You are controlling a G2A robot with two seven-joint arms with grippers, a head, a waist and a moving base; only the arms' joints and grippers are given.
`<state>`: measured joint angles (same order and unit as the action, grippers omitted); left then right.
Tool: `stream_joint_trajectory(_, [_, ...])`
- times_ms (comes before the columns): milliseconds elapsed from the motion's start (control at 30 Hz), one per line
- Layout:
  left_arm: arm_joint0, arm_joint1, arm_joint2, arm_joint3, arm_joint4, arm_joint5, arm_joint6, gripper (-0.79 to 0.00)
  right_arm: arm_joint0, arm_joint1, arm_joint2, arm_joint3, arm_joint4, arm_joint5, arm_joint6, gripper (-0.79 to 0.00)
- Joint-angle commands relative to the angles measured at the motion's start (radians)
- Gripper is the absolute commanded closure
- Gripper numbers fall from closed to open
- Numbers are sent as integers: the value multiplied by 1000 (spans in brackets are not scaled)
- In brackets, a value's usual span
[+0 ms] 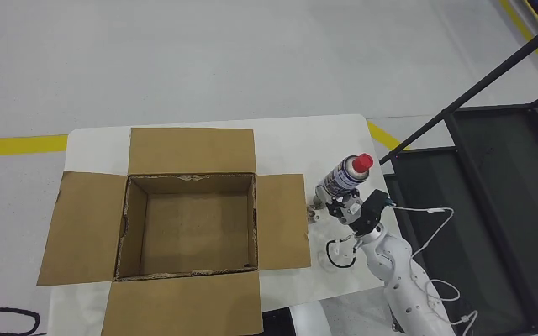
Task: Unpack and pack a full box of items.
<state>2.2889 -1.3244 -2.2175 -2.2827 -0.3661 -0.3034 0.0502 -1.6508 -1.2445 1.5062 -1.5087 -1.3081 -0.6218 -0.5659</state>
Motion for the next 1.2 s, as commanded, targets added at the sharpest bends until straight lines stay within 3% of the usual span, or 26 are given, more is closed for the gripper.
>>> stream_joint_trajectory(0, [0,0,0,0,0,0,0,-785,9,-3,-17,-4,12,12,2,0])
stream_joint_trajectory(267, [0,0,0,0,0,0,0,-785,73,-13,-97,19,12,39,4,0])
stream_joint_trajectory(500, [0,0,0,0,0,0,0,-785,130,-18,-153,28,-22,86,95,0])
stream_joint_trajectory(833, [0,0,0,0,0,0,0,-785,112,-15,-152,25,-20,139,133,0])
stream_joint_trajectory(1167, [0,0,0,0,0,0,0,-785,95,-13,-113,74,21,222,73,0])
